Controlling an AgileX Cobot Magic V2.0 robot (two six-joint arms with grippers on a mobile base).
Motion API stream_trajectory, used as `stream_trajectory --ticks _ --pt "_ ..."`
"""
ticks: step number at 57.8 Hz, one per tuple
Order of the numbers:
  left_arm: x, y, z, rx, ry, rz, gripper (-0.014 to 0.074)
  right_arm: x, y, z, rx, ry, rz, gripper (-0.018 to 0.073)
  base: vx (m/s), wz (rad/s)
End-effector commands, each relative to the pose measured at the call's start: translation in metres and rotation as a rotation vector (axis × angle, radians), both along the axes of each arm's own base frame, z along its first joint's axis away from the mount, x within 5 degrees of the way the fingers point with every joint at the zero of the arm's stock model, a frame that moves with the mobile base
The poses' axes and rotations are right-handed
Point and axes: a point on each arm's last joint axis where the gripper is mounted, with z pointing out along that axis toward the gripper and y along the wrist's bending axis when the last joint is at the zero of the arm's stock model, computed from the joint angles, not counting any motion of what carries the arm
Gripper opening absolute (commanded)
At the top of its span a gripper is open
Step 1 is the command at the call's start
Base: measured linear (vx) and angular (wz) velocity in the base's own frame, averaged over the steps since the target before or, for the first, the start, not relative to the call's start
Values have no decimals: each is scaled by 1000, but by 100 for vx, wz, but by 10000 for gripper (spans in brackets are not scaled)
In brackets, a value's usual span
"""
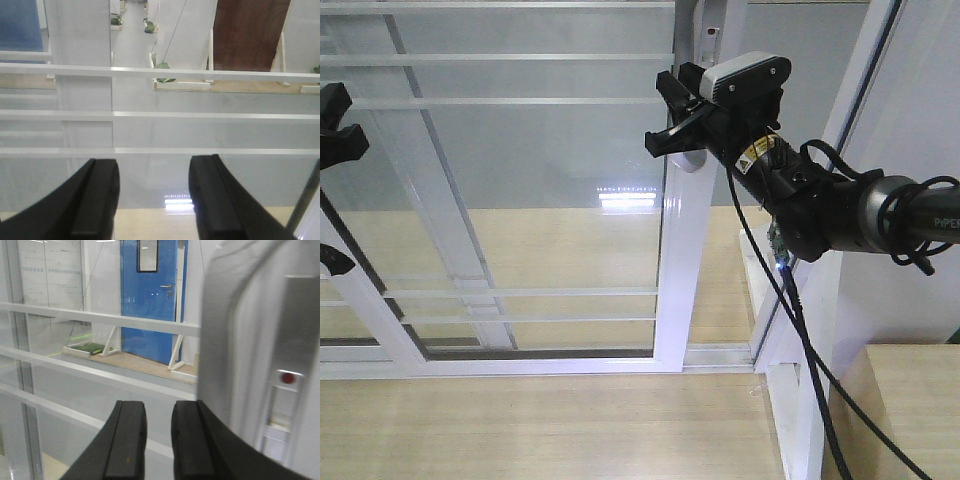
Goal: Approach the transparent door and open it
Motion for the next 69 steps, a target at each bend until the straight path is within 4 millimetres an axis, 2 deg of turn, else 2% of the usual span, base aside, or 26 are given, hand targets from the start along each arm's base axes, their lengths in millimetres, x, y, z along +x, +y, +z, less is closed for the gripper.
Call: stream_trajectory --ticks 1,11,24,29,36,38,50,69 --pt "0 -1 20 -11 -110 2 451 -10 -6 45 68 -153 6 241 0 0" --pt "0 -3 17 59 -80 -27 451 -28 -15 56 -40 -151 -24 241 0 0" --pt "4 -7 12 103 -63 -58 451 -54 -36 70 -109 -97 -131 229 0 0" --pt "10 -14 5 104 -48 -89 451 -67 -45 74 -86 -77 -170 165 0 0" --pt "21 -30 -5 107 -67 -146 451 -79 -56 74 -62 -2 -219 19 0 0" --pt "24 -35 -7 104 -83 -163 451 -83 -59 73 -69 7 -234 -15 0 0" --pt "54 -69 -23 35 -113 -259 451 -92 -70 64 -127 17 -308 -11 0 0" --pt "120 -117 -21 -17 -144 -365 451 -91 -73 63 -130 17 -349 -9 0 0"
